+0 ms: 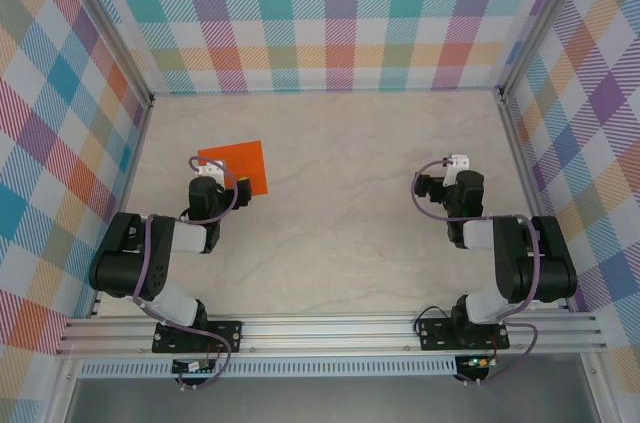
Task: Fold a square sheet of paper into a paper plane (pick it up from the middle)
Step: Move the square sheet of paper to the center of the table.
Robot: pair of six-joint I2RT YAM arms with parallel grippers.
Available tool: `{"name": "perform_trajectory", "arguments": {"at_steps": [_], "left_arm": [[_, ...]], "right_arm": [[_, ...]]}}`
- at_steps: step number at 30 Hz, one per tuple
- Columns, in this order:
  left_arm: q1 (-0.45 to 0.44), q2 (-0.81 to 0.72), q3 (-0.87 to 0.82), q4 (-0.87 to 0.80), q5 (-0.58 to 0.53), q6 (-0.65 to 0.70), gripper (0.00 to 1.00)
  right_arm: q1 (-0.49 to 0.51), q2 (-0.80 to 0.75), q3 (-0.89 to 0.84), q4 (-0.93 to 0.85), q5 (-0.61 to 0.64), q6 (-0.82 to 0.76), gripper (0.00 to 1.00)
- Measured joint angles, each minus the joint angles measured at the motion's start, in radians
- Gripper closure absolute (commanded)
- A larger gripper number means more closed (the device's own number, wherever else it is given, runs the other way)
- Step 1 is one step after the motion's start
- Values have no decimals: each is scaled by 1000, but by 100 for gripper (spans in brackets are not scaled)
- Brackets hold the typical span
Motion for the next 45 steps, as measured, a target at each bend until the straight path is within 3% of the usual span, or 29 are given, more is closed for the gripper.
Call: {"name": "perform_trajectory", "arguments": {"at_steps": [39, 45], "left_arm": [[0, 0, 0, 0, 20, 10, 0], [2, -28, 0, -22, 21, 10, 0]], "right_arm": [[0, 0, 0, 0, 0, 0, 0], [0, -34, -6, -10, -49, -19, 0]]}}
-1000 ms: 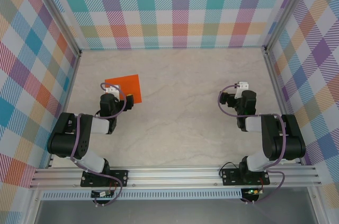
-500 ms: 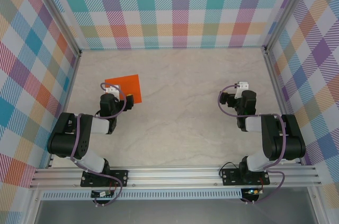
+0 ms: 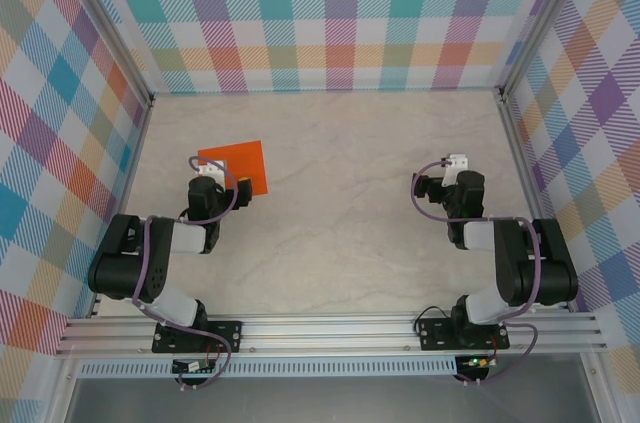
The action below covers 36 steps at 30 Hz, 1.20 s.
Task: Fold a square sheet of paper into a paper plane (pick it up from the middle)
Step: Move the square sheet of paper to the center of the table.
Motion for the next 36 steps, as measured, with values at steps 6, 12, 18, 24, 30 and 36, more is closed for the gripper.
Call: {"name": "perform_trajectory", "arguments": {"at_steps": [6, 12, 18, 24, 30, 36], "left_arm": [[0, -252, -4, -134, 3, -23, 0], [1, -453, 83, -435, -59, -167, 0], [1, -571, 167, -693, -53, -294, 0], [3, -752, 212, -925, 45, -382, 0], [5, -892, 215, -1069, 85, -500, 0], [5, -660, 294, -1177, 234, -513, 0]], "right_arm": [[1, -154, 100, -294, 0, 61, 0], [2, -322, 211, -697, 35, 146, 0], [2, -390, 380, -1045, 30, 329, 0], [2, -498, 358, -1213, -78, 445, 0], [2, -542, 339, -1273, -323, 481, 0], [2, -537, 339, -1318, -476, 478, 0]]}}
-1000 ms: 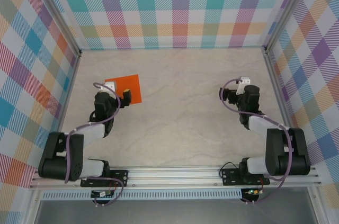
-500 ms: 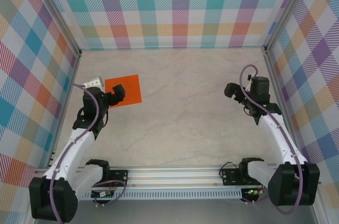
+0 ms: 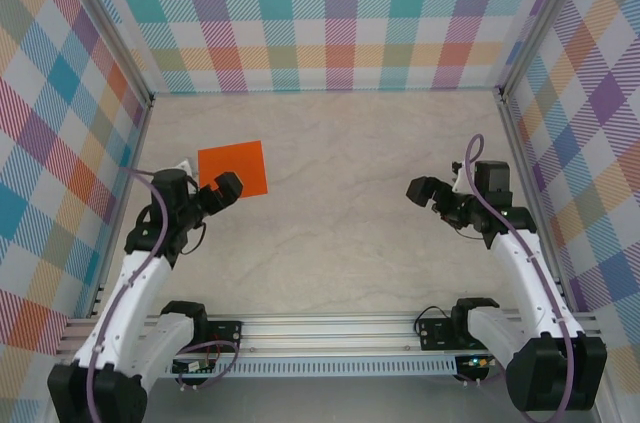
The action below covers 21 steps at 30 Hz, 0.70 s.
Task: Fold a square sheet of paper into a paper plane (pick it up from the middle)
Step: Move the square sheet of paper to the center of the table.
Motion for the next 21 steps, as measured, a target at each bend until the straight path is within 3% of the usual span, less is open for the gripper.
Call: {"name": "perform_trajectory", "arguments": {"at_steps": [7, 21], "left_arm": [[-7, 256, 138, -97, 53, 8, 0], [-20, 974, 654, -157, -62, 3, 0]], "right_arm": [[0, 71, 0, -10, -100, -28, 0], [28, 249, -19, 80, -194, -32, 0]]}}
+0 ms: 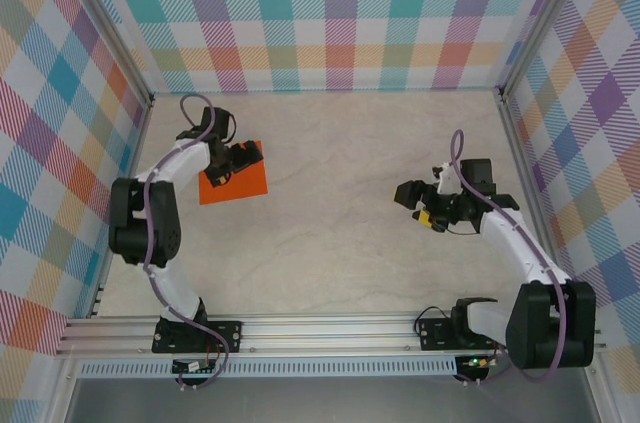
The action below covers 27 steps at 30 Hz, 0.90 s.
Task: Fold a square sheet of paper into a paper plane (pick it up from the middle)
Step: Move the square sheet of paper to the center of the table.
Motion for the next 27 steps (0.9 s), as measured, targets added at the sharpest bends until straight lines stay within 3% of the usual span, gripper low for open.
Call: {"name": "perform_trajectory", "arguments": {"at_steps": [7, 17, 22, 27], "left_arm": [[0, 162, 75, -1, -3, -32, 0], [-31, 93, -46, 121, 43, -116, 0], [-153, 34, -140, 200, 66, -198, 0], [-345, 3, -189, 248, 66, -297, 0]], "right_arm": [[19, 154, 53, 24, -18, -23, 0], [28, 206, 64, 75, -11, -10, 0], [35, 185, 21, 87, 18, 14, 0], [58, 148, -9, 82, 36, 40, 3]]}}
